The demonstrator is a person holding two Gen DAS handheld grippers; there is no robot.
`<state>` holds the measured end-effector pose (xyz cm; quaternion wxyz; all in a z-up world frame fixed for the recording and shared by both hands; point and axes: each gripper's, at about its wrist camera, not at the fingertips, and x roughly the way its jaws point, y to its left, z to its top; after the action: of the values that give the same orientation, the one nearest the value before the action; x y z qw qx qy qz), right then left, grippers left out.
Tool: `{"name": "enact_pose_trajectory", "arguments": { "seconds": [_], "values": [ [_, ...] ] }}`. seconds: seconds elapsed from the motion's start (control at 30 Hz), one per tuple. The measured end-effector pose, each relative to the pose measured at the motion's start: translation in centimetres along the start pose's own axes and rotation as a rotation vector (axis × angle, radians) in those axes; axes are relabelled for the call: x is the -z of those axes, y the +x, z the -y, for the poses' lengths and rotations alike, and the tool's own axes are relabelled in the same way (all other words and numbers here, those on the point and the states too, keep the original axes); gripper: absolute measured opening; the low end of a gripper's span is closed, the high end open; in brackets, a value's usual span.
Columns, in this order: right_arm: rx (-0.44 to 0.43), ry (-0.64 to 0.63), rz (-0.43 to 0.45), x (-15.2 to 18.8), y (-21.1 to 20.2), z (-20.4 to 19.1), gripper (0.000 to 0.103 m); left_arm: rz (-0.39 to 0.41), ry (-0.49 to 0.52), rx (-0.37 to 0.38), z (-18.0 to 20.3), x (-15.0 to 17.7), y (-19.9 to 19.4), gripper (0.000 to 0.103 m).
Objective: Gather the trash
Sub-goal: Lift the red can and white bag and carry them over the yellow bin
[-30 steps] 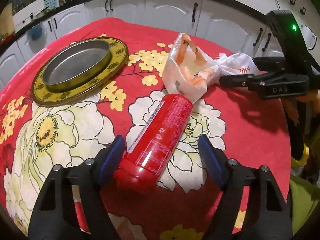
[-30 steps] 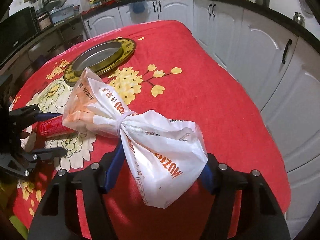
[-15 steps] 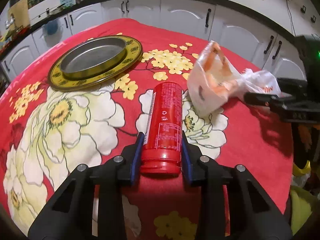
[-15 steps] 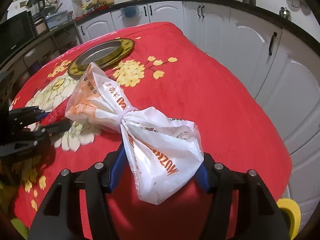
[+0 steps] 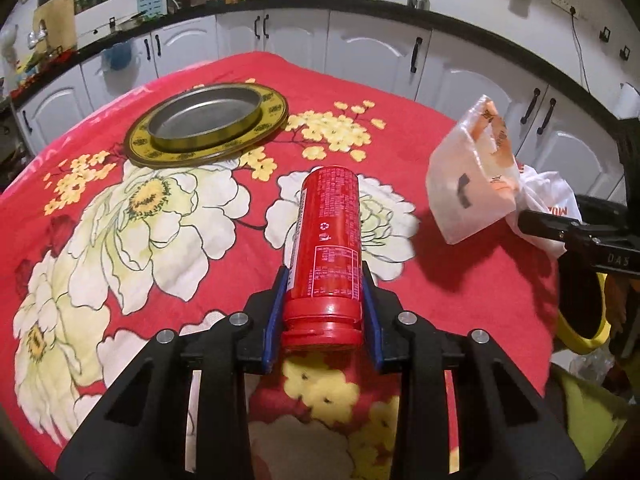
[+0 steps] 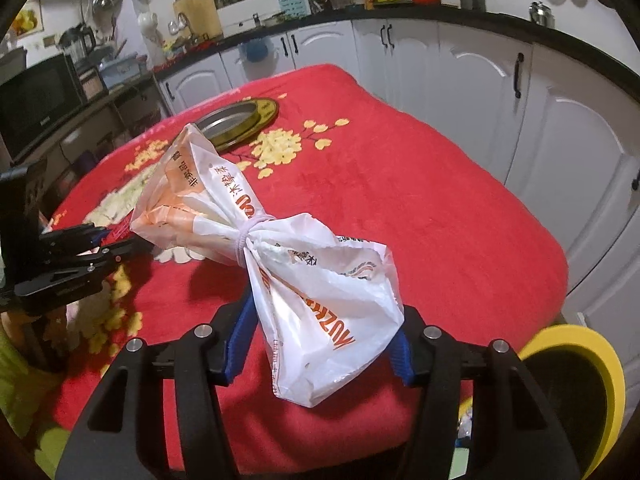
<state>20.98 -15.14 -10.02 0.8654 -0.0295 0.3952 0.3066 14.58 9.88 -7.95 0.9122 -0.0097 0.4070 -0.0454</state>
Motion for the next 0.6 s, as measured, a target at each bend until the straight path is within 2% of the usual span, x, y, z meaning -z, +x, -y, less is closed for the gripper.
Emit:
{"name": "enact_pose_trajectory", "arguments": {
  "seconds": [0.37, 0.6],
  "values": [
    [-0.012, 0.073, 0.11, 0.9, -6.2, 1.2, 0.054, 0.114, 0.019, 0.046, 3.7, -1.1, -4.6, 0.026],
    [0.016, 0.105, 0.179, 1.5, -9.9, 2.5, 0.054, 0.169, 0.039, 0.101, 7.0, -1.8, -6.5, 0.026]
  ]
}}
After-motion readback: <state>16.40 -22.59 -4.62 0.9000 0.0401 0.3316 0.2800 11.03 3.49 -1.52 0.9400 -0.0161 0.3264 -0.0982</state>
